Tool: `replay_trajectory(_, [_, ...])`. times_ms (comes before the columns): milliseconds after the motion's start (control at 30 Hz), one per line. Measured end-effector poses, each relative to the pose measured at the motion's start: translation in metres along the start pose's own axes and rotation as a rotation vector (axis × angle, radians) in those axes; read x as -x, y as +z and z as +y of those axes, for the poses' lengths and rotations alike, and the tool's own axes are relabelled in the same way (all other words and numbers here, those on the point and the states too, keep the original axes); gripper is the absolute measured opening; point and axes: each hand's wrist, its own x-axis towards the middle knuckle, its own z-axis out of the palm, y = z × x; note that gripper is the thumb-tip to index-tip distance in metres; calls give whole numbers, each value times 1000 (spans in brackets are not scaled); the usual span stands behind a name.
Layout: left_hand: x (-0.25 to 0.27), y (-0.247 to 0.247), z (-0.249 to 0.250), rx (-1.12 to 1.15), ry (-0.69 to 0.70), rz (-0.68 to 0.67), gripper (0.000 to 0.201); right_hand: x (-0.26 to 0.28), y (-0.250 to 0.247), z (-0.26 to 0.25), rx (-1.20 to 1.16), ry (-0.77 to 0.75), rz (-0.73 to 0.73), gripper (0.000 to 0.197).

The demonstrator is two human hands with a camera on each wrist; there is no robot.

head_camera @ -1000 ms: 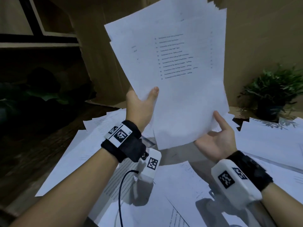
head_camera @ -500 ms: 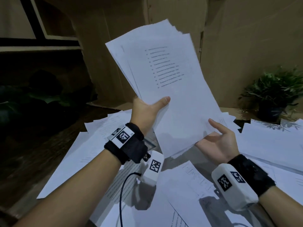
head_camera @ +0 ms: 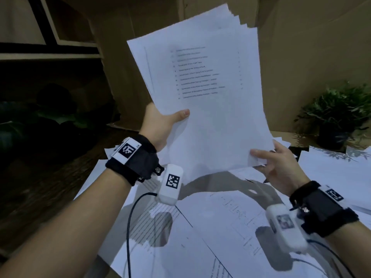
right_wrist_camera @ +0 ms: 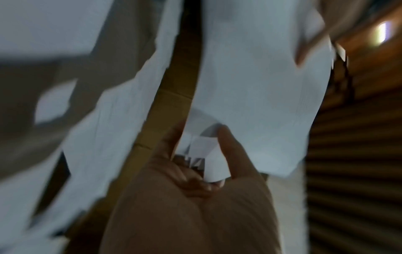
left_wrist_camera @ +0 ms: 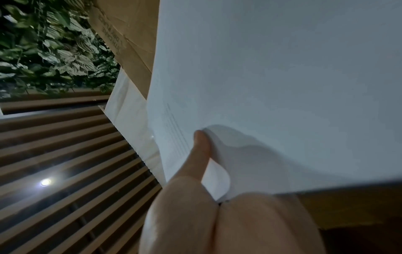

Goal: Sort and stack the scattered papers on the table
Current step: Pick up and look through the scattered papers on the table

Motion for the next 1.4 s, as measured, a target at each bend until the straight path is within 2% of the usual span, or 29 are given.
replay_trajectory(33, [-1, -1, 0, -20, 1, 20, 47, 0, 0, -1, 154, -34, -11, 40])
replay_trajectory(67, [-1, -1, 0, -39, 0, 34, 46, 1, 0, -2, 269, -57, -19, 38])
replay_trajectory(167, [-1, -3, 0, -85, -5, 40, 44, 3, 0, -9, 484, -91, -92, 27])
replay_trajectory(233, [0, -7, 3, -79, -21, 1, 47, 6, 0, -17, 521, -82, -161, 24])
replay_trajectory(333, [1, -7, 7, -77, -56, -114, 48, 11, 5, -28, 450, -92, -238, 26])
replay_trajectory(367, [0, -5, 5, -82, -60, -99, 49, 12, 8, -28, 475, -148, -211, 22])
replay_trajectory(433, [-3, 4, 0, -131, -40, 20, 54, 10, 15, -24, 597, -286, -114, 16])
replay_trajectory(500, [-4, 12, -9, -220, 5, 124, 51, 9, 20, -18, 647, -347, -65, 18])
replay_trajectory(600, [4, 18, -18, -264, 33, 137, 35, 9, 25, -12, 499, -322, -14, 21])
replay_trajectory(700, [12, 11, -28, -220, 9, 130, 44, 11, 26, -9, 376, -278, -6, 19])
replay_trajectory(867, [15, -5, -35, -312, -76, 177, 54, 16, 29, -14, 445, -194, -144, 28])
replay_trajectory(967, [14, -4, -27, -324, -43, 129, 41, 20, 27, -28, 330, -138, -240, 32])
replay_trajectory(1100, [15, 1, -13, -291, -47, 99, 34, 24, 25, -37, 393, -168, -352, 40])
replay_trajectory(1167, [17, -4, -10, -281, -74, 69, 35, 22, 24, -33, 362, -182, -343, 36])
replay_trajectory(1333, [27, -35, -2, -344, -200, -132, 33, 12, 20, -10, 306, -129, -255, 37])
replay_trajectory(1400, [34, -54, 2, -414, -252, -146, 37, 6, 16, -5, 257, -136, -217, 25])
